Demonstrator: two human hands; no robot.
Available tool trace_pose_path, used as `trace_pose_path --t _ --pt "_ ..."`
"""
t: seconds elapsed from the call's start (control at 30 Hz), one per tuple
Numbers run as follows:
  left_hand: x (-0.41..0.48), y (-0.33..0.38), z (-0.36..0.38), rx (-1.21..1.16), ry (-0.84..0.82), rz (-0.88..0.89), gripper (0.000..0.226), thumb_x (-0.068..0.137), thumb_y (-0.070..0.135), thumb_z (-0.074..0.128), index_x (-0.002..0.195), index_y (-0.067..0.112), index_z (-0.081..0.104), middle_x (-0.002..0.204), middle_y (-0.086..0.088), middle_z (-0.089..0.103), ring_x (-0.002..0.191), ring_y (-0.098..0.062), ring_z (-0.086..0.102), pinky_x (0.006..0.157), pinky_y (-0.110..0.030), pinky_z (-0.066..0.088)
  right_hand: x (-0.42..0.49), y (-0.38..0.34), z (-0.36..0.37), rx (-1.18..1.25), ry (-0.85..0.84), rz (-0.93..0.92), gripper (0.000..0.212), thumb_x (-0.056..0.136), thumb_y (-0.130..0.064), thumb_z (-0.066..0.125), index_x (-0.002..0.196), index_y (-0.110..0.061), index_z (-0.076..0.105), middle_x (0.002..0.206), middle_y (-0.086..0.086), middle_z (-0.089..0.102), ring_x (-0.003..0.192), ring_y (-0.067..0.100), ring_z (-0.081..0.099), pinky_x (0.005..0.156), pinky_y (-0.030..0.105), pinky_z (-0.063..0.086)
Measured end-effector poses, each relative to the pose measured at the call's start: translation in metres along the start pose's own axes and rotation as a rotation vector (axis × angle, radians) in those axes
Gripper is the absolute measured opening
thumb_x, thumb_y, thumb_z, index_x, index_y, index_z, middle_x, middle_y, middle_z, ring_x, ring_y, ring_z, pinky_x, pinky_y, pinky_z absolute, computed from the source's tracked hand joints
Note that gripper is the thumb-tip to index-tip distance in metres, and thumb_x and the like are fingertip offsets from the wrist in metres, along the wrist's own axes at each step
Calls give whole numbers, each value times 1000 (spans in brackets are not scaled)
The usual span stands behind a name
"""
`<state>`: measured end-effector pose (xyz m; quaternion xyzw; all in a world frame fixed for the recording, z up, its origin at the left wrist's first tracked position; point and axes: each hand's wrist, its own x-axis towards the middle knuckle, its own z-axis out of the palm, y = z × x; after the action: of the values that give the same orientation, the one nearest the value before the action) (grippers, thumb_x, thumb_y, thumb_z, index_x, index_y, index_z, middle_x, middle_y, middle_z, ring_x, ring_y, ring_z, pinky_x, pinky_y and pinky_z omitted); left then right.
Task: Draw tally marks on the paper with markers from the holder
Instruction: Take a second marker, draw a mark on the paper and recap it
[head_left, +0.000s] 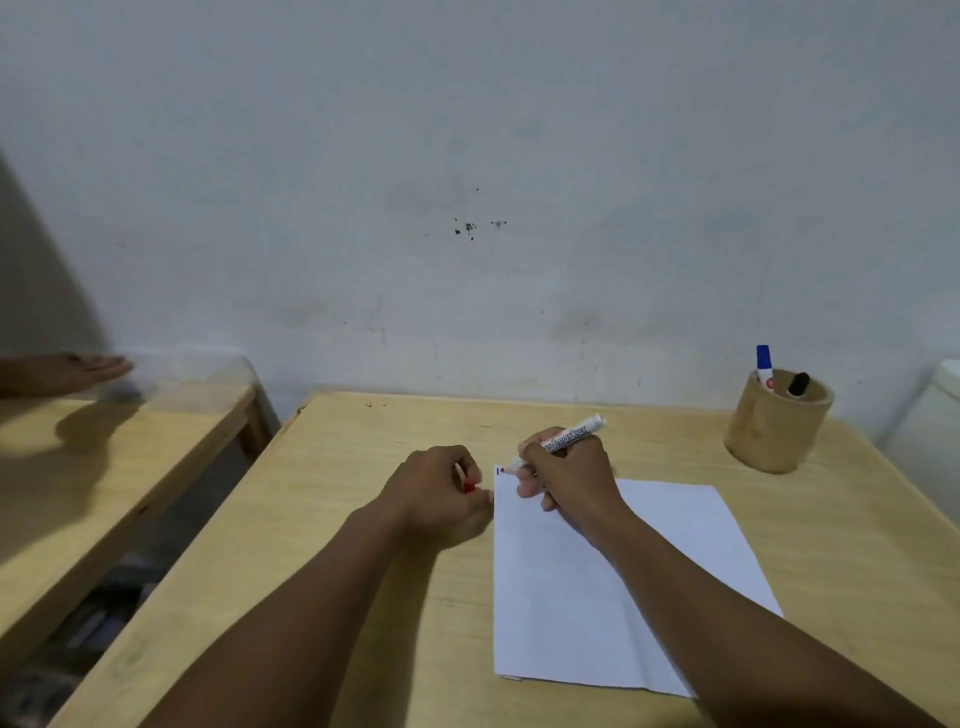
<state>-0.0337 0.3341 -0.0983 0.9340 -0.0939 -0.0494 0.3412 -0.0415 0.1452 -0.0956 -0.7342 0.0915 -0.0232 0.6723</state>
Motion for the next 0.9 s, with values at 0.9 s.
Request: trace_pose_path --t 0.9 --pt "14 2 -4 -60 -99 -104 50 64 50 89 99 24 64 87 8 70 83 -13 67 74 -29 53 5 9 1 40 7 -21 10 86 -7 67 78 -4 71 72 16 76 56 25 67 49 28 43"
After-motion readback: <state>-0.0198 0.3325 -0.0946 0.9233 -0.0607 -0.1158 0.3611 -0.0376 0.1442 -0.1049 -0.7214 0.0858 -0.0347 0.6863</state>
